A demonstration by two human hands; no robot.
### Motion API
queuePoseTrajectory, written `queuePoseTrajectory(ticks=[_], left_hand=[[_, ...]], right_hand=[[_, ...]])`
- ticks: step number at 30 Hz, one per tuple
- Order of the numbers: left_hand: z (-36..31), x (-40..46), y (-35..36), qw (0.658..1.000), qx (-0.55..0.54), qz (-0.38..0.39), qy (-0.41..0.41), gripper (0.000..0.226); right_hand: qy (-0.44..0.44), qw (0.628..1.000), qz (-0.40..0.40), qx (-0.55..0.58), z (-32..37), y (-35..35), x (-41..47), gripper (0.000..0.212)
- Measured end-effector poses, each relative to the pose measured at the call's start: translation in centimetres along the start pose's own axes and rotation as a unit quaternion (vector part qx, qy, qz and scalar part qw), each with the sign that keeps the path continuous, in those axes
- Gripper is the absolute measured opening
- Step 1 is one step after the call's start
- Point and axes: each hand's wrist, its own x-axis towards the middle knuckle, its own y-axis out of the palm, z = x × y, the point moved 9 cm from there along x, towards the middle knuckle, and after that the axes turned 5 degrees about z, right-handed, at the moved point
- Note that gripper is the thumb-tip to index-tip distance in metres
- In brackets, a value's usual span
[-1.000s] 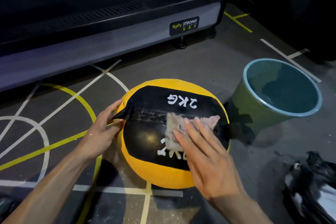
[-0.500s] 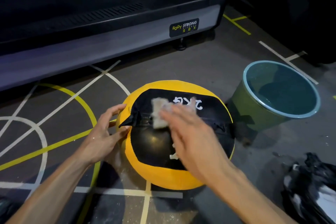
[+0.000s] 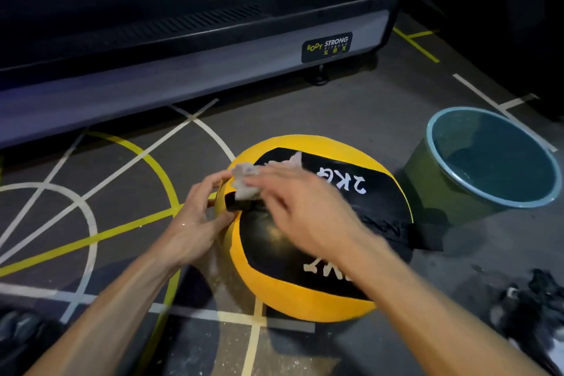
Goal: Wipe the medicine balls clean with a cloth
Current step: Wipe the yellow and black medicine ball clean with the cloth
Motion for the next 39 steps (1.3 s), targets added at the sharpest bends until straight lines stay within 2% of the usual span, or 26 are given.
queuePoseTrajectory(ticks=[3, 4, 5, 8, 10, 13, 15, 17, 19, 22, 24, 26, 28, 29, 31, 33, 35, 39], left_hand=[[0.4, -0.4, 0.0, 1.000, 0.011, 0.011, -0.014, 0.053], [0.2, -0.5, 0.1, 1.000, 0.006, 0.012, -0.013, 0.053], [-0.1, -0.4, 0.1, 1.000, 0.000, 0.010, -0.008, 0.053], [-0.9, -0.4, -0.3, 1.000, 0.021, -0.005, 0.008, 0.050], [-1.7, -1.2, -1.1, 0.997, 0.066, -0.017, 0.041, 0.053], [-4.0, -2.4, -0.7, 0.989, 0.090, 0.025, 0.111, 0.054], [-5.9, -2.3, 0.0, 0.982, 0.113, 0.033, 0.146, 0.047], [-7.4, -1.4, 0.2, 0.976, 0.142, -0.020, 0.165, 0.034], [-8.6, -0.2, 0.4, 0.967, 0.180, -0.070, 0.169, 0.021], [-9.4, 2.0, 0.7, 0.963, 0.199, -0.079, 0.164, 0.018], [-9.5, 3.5, 0.7, 0.970, 0.183, -0.060, 0.149, 0.019], [-9.5, 4.8, 0.8, 0.976, 0.165, -0.044, 0.137, 0.020], [-9.2, 5.6, 0.8, 0.980, 0.146, -0.042, 0.129, 0.021], [-9.1, 5.8, 0.9, 0.981, 0.139, -0.042, 0.128, 0.021], [-9.1, 6.2, 0.8, 0.982, 0.131, -0.042, 0.131, 0.022], [-9.0, 6.2, 0.4, 0.982, 0.120, -0.052, 0.137, 0.023], [-8.9, 5.9, 0.5, 0.980, 0.129, -0.049, 0.142, 0.024], [-9.6, 5.7, 2.0, 0.974, 0.162, 0.000, 0.161, 0.032]], right_hand=[[0.176, 0.983, -0.055, -0.013, -7.7, -3.4, 1.0, 0.038], [0.203, 0.977, -0.067, -0.020, -8.4, -3.8, 0.9, 0.038], [0.189, 0.980, -0.060, -0.011, -7.4, -3.5, 0.8, 0.037], [0.014, 0.999, 0.021, 0.029, 0.4, -0.2, -1.5, 0.039], [-0.021, 0.999, 0.022, 0.022, 0.9, 0.3, -3.2, 0.039], [0.053, 0.996, -0.067, 0.033, -3.4, -1.7, -3.8, 0.039], [0.074, 0.993, -0.091, 0.032, -4.7, -2.2, -4.3, 0.039], [0.076, 0.992, -0.094, 0.026, -5.2, -2.0, -4.9, 0.039], [0.097, 0.985, -0.136, 0.034, -5.7, -2.3, -6.0, 0.039], [0.150, 0.962, -0.228, 0.032, -5.8, -2.8, -8.0, 0.041], [0.108, 0.968, -0.224, -0.027, -3.3, -1.6, -8.0, 0.049], [0.002, 0.983, -0.154, -0.104, 0.0, 1.5, -7.7, 0.055], [-0.095, 0.975, -0.062, -0.188, 2.1, 5.9, -8.6, 0.055], [-0.125, 0.967, -0.036, -0.218, 2.1, 7.4, -9.5, 0.052], [-0.141, 0.961, -0.041, -0.234, 0.7, 7.1, -11.3, 0.050], [-0.103, 0.970, -0.087, -0.204, -1.5, 3.9, -12.4, 0.055], [-0.041, 0.974, -0.157, -0.160, -4.0, -0.2, -13.0, 0.049], [0.080, 0.965, -0.246, -0.048, -9.1, -4.3, -12.1, 0.039]])
